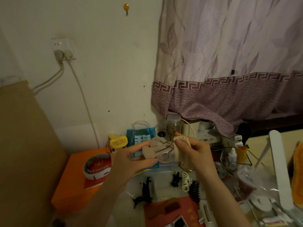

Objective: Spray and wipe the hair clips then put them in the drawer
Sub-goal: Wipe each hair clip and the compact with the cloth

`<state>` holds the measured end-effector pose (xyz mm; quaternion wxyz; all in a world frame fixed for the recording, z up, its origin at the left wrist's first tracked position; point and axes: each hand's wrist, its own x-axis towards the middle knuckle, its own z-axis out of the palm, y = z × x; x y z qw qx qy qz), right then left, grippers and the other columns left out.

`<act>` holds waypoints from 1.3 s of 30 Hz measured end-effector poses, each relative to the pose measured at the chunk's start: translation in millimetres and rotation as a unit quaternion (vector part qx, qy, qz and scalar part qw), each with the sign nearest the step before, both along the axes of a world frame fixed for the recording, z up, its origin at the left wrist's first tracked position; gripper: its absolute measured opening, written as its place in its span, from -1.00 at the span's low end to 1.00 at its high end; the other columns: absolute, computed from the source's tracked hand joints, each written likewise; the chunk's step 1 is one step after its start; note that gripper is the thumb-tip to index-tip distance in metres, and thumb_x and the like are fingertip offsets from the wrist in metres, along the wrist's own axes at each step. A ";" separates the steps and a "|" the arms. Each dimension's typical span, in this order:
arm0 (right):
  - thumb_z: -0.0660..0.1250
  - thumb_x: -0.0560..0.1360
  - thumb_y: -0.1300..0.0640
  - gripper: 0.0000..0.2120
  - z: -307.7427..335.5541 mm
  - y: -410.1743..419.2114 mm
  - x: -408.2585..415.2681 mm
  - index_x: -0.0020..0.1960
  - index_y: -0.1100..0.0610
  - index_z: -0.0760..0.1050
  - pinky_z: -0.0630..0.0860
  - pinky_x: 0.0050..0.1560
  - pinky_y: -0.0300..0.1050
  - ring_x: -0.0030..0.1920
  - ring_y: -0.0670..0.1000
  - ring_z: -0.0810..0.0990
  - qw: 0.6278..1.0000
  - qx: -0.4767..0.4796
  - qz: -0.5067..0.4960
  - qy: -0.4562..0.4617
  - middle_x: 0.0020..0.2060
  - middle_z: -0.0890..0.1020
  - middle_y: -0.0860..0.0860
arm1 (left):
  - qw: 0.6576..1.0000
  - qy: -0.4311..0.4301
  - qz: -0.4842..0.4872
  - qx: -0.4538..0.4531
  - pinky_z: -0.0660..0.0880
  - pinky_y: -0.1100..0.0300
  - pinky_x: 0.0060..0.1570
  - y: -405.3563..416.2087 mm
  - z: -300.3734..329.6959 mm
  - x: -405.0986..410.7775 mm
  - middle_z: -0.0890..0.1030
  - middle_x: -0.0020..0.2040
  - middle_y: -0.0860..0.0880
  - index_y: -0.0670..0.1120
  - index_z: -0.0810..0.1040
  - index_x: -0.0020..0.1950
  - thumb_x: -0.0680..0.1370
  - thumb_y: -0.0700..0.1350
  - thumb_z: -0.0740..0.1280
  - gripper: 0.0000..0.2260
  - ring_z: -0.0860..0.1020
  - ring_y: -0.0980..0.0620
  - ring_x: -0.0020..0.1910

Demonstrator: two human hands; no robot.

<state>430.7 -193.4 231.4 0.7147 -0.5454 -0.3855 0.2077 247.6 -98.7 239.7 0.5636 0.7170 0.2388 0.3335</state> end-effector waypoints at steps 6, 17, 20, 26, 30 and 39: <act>0.41 0.45 0.27 -0.82 -1.6 -0.3 -0.9 -0.18 0.01 0.70 0.53 -0.19 -0.38 -0.05 -0.21 0.65 1.000 -0.003 -0.029 -0.001 -0.12 0.70 -0.22 | 0.999 0.014 -0.013 -0.026 0.54 0.38 -0.14 -0.2 -2.2 -1.5 0.69 0.00 0.15 0.08 0.54 0.22 0.33 -0.33 0.51 -0.45 0.64 0.19 0.00; 0.41 0.46 0.18 -0.92 -8.7 -6.6 -6.5 -0.10 0.08 0.68 0.56 -0.09 -0.16 -0.07 -0.11 0.66 0.988 0.006 -0.106 0.108 -0.11 0.72 -0.11 | 0.998 -0.032 0.060 -0.006 0.55 0.38 -0.15 2.0 -5.7 -6.1 0.69 -0.05 0.20 0.17 0.58 0.10 0.35 -0.34 0.50 -0.51 0.64 0.26 -0.05; 0.41 0.46 0.23 -0.90 -11.7 -2.6 -25.9 -0.16 0.10 0.69 0.52 -0.31 -0.36 -0.19 -0.19 0.67 0.994 -0.006 -0.046 0.094 -0.20 0.72 -0.11 | 0.995 -0.045 0.092 0.008 0.56 0.38 -0.12 1.8 -7.0 -1.9 0.67 -0.07 0.28 0.21 0.57 0.09 0.35 -0.32 0.51 -0.51 0.62 0.31 -0.05; 0.42 0.44 0.28 -0.87 -18.2 6.4 -51.1 -0.07 0.11 0.68 0.53 -0.25 -0.36 -0.10 -0.12 0.67 0.994 -0.004 -0.024 0.111 -0.05 0.71 -0.02 | 0.993 -0.055 0.106 0.009 0.54 0.42 -0.19 -2.7 -7.7 2.7 0.66 -0.11 0.32 0.23 0.53 0.11 0.35 -0.29 0.52 -0.49 0.62 0.32 -0.08; 0.45 0.42 0.23 -0.84 -17.4 4.8 -57.5 -0.02 0.07 0.65 0.54 -0.26 -0.33 -0.13 -0.06 0.68 0.992 -0.015 -0.023 0.125 -0.13 0.71 0.01 | 0.992 -0.061 0.114 -0.002 0.57 0.36 -0.14 -4.5 -9.6 -1.0 0.65 -0.12 0.34 0.29 0.52 0.08 0.34 -0.26 0.54 -0.47 0.61 0.32 -0.05; 0.48 0.40 0.21 -0.81 -22.8 1.5 -54.4 -0.02 0.03 0.62 0.54 -0.32 -0.30 -0.20 -0.07 0.67 0.988 -0.031 -0.068 0.139 -0.21 0.70 -0.02 | 0.997 -0.059 0.043 -0.017 0.53 0.41 -0.16 -3.7 -16.9 -10.8 0.68 -0.04 0.23 0.19 0.55 0.16 0.34 -0.34 0.51 -0.45 0.64 0.24 -0.04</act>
